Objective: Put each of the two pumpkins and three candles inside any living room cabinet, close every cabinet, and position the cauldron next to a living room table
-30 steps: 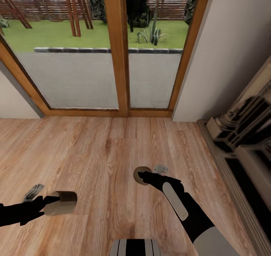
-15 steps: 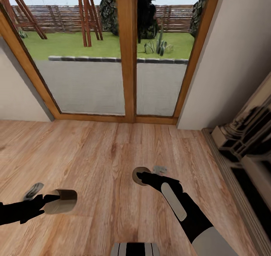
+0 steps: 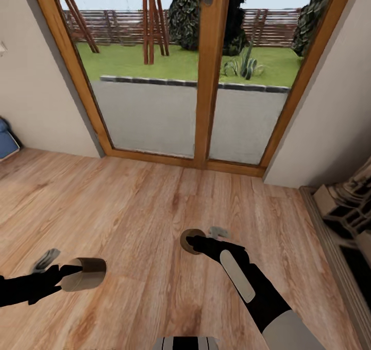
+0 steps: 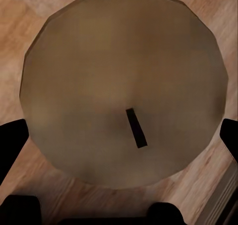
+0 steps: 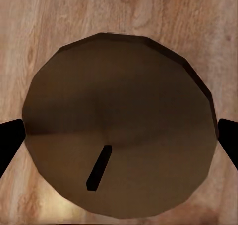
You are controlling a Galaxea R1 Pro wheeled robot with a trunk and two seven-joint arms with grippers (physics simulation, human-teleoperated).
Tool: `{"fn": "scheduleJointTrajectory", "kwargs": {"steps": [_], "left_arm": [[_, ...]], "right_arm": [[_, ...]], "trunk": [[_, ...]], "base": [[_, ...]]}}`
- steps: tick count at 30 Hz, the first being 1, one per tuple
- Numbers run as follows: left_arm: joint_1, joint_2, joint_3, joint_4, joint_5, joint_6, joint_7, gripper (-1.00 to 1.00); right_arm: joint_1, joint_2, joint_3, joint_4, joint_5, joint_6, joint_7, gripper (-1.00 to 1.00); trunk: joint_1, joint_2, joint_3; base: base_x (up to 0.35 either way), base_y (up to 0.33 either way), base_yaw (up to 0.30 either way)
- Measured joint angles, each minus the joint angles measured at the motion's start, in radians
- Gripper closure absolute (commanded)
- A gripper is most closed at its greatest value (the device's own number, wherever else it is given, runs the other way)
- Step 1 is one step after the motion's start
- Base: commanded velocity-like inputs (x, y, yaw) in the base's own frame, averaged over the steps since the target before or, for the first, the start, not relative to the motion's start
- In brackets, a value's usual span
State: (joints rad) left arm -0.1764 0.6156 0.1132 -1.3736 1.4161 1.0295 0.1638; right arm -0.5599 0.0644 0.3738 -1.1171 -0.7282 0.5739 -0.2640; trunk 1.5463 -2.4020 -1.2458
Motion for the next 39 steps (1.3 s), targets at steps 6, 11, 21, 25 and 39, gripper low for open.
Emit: {"fn": "scheduleJointTrajectory", "kwargs": {"steps": [6, 11, 21, 25, 39], "left_arm": [[0.0, 0.0, 0.0, -0.002, -0.003, 0.0, 0.0, 1.0], [0.0, 0.0, 0.0, -0.002, -0.002, 0.0, 0.0, 1.0], [0.0, 0.0, 0.0, -0.002, -0.002, 0.0, 0.0, 1.0], [0.0, 0.0, 0.0, -0.002, -0.002, 0.0, 0.0, 1.0], [0.0, 0.0, -0.001, -0.002, -0.003, -0.001, 0.0, 1.0]], "right_arm": [[0.0, 0.0, -0.001, 0.0, 0.001, 0.0, -0.001, 1.0], [0.0, 0.0, 0.0, 0.0, 0.003, 0.0, -0.001, 1.0], [0.0, 0.0, 0.0, 0.0, 0.002, -0.001, -0.001, 1.0], [0.0, 0.0, 0.0, 0.0, 0.003, -0.002, -0.001, 1.0], [0.0, 0.0, -0.003, 0.0, 0.003, -0.003, 0.0, 1.0]], "trunk": [[-0.023, 0.042, 0.019], [-0.042, 0.077, 0.034], [-0.08, 0.147, 0.066], [-0.096, 0.175, 0.078], [-0.149, 0.273, 0.122]], "base": [[0.0, 0.0, 0.29], [0.0, 0.0, 0.29], [0.0, 0.0, 0.29], [0.0, 0.0, 0.29], [0.0, 0.0, 0.29]]}}
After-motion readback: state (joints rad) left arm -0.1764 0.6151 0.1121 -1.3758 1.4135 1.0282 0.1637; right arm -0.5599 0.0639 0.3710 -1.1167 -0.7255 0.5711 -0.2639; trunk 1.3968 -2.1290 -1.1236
